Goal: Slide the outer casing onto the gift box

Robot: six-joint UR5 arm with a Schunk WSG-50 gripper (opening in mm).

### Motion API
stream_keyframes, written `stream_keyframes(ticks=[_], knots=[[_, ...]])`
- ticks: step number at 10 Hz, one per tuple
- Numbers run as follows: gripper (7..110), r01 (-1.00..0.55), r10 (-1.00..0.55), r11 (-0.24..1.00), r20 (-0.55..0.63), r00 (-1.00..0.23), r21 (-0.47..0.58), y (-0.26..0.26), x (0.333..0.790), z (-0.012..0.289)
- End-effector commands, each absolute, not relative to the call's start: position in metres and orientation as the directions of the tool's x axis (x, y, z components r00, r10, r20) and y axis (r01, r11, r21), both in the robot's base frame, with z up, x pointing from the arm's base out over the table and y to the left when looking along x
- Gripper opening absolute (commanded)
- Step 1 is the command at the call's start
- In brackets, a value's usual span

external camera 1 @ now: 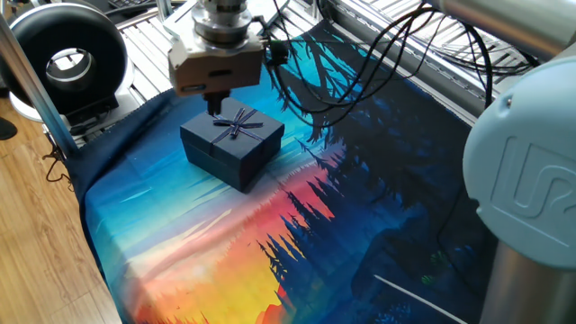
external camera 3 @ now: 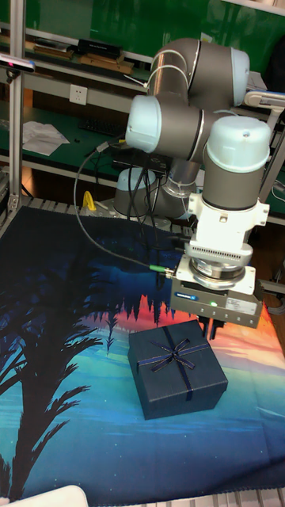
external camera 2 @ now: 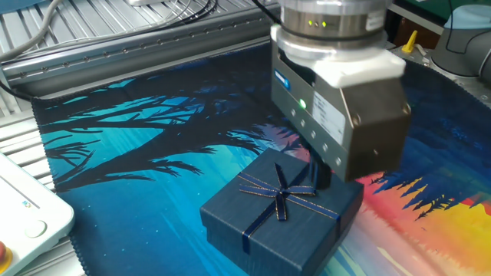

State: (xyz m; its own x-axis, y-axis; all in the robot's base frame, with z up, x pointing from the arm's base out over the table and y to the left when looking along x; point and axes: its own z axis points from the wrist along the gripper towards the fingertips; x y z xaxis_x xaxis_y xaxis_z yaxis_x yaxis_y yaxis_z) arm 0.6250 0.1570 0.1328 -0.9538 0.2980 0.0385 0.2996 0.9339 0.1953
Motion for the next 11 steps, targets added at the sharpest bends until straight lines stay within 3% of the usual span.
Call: stream_keyframes(ticks=[1, 5, 11], knots=[[7, 0.305, 0.305, 0.929, 0.034, -0.952, 0.207, 0.165, 0.630, 0.125], [7, 0.312, 0.317, 0.924, 0.015, -0.948, 0.220, 0.172, 0.636, 0.101], [7, 0.318, 0.323, 0.919, 0.014, -0.946, 0.233, 0.178, 0.639, 0.094]])
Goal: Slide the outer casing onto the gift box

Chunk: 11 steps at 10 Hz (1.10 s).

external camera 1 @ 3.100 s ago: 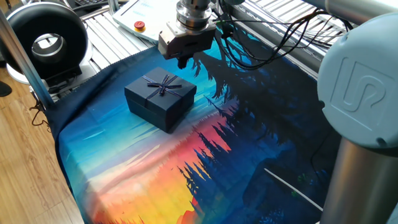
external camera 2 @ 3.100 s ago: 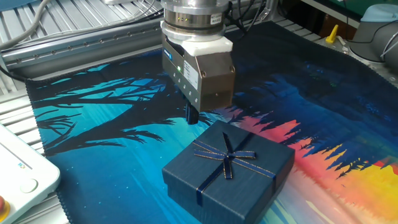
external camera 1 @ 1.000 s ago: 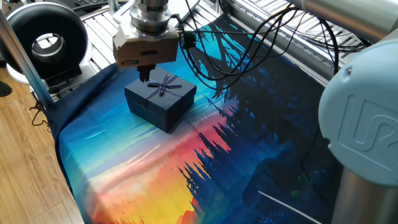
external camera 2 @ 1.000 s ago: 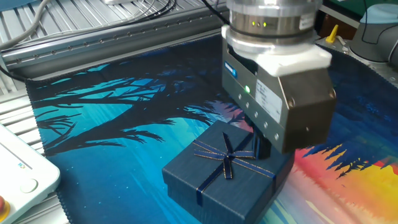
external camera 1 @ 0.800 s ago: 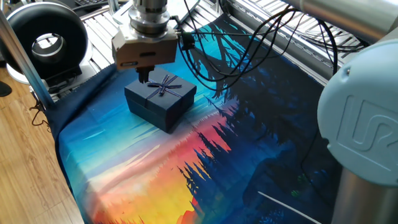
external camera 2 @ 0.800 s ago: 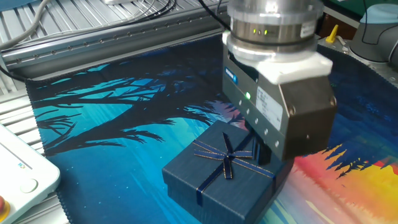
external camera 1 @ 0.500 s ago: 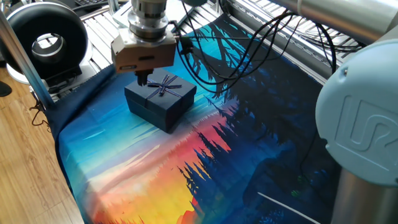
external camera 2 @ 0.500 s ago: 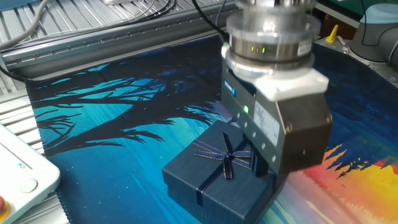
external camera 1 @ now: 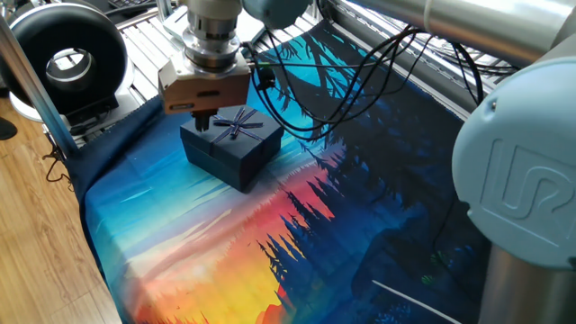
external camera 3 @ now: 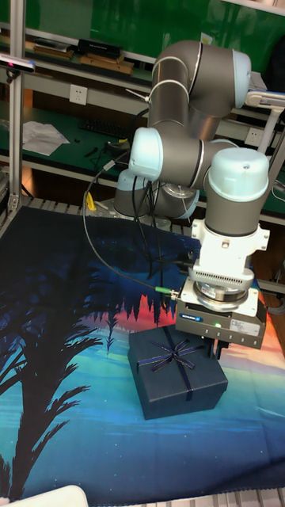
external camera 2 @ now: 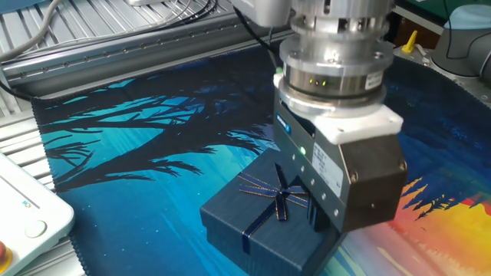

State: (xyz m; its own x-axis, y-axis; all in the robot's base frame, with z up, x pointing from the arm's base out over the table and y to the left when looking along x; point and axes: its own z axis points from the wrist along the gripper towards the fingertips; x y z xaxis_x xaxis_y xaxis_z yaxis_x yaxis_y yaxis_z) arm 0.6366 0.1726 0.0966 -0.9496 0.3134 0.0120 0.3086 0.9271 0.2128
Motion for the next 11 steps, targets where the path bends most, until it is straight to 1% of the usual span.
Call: stream_keyframes(ticks=[1, 7, 9, 11], knots=[[7, 0.319, 0.325, 0.916, 0.015, -0.945, 0.243, 0.181, 0.640, 0.092], [7, 0.325, 0.333, 0.912, 0.010, -0.943, 0.251, 0.186, 0.642, 0.084], [7, 0.324, 0.333, 0.907, 0.014, -0.943, 0.270, 0.186, 0.640, 0.082], [7, 0.313, 0.317, 0.908, 0.032, -0.948, 0.279, 0.173, 0.633, 0.091]])
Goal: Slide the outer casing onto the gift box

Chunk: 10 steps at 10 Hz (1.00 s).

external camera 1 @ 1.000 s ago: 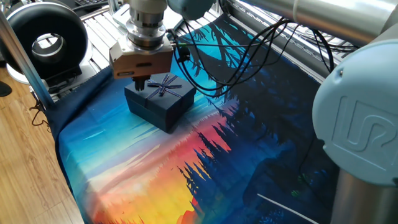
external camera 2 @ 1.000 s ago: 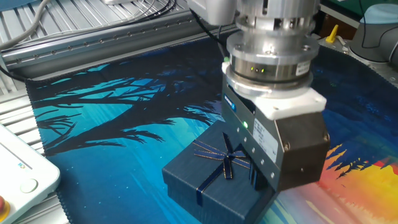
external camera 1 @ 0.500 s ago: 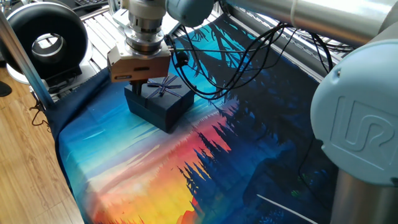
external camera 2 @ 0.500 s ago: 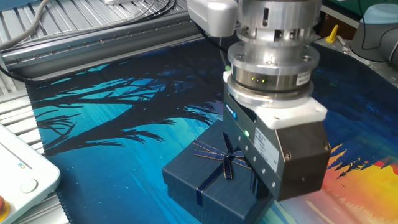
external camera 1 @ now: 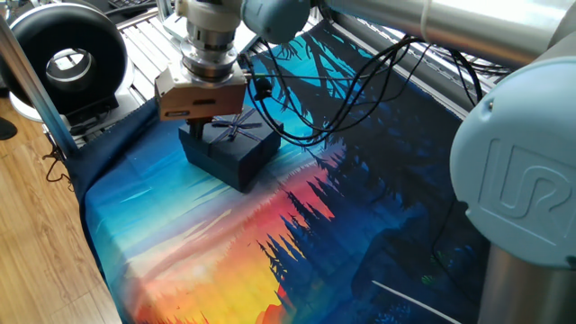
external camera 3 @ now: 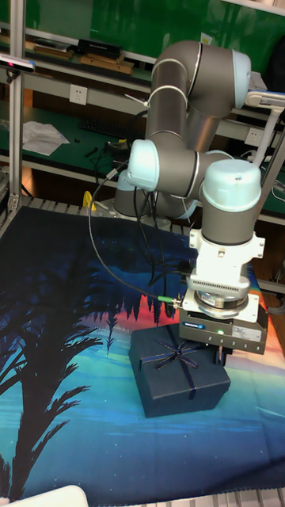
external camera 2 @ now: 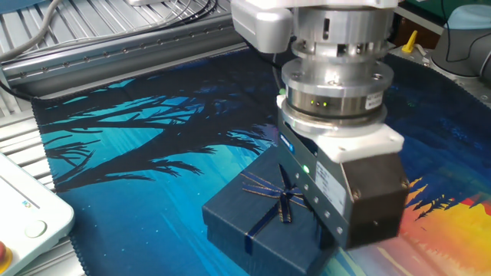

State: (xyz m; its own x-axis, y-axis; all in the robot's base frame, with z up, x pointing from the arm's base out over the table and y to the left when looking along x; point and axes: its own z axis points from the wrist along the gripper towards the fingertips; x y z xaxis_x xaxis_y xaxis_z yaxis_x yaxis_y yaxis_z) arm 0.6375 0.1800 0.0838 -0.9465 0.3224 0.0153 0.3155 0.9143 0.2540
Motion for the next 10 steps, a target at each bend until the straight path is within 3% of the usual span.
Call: stream_keyframes(ticks=[1, 4, 7, 10], knots=[[7, 0.312, 0.315, 0.910, 0.034, -0.948, 0.272, 0.170, 0.632, 0.094], [7, 0.315, 0.320, 0.915, 0.023, -0.947, 0.251, 0.171, 0.632, 0.098], [7, 0.289, 0.291, 0.932, 0.023, -0.956, 0.219, 0.153, 0.617, 0.123], [7, 0.132, 0.132, 0.983, 0.013, -0.991, 0.127, 0.126, 0.593, 0.112]])
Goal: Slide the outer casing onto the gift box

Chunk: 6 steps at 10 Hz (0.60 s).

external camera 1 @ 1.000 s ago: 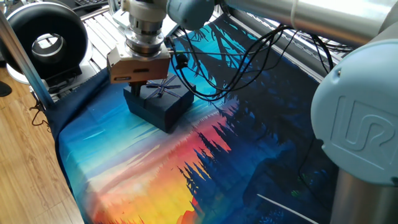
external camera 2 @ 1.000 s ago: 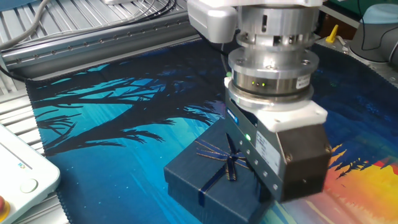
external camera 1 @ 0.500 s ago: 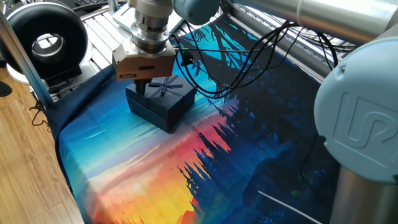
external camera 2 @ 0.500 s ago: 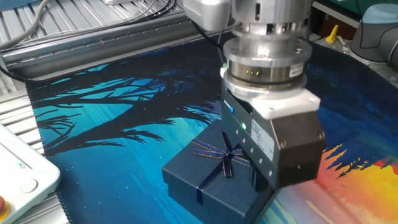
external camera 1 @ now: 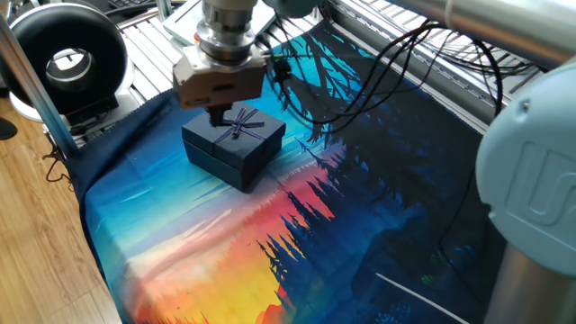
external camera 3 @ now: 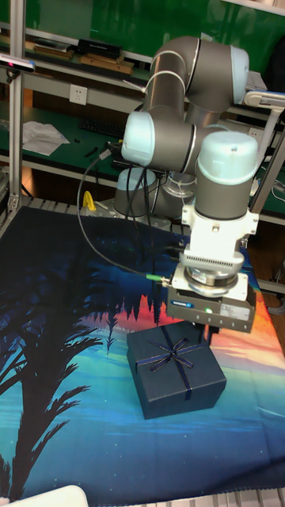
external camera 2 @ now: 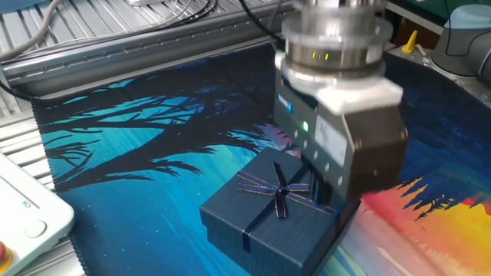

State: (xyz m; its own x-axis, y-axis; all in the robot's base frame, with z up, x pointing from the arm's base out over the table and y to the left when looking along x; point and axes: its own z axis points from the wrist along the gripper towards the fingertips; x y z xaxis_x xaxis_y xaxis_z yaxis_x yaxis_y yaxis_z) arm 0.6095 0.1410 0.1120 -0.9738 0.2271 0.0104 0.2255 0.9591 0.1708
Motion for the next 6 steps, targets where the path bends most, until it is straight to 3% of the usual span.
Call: stream_keyframes(ticks=[1, 6], knots=[[7, 0.103, 0.102, 0.987, 0.014, -0.995, 0.124, 0.130, 0.589, 0.108], [7, 0.078, 0.067, 0.965, 0.052, -0.996, 0.251, 0.164, 0.576, 0.112]])
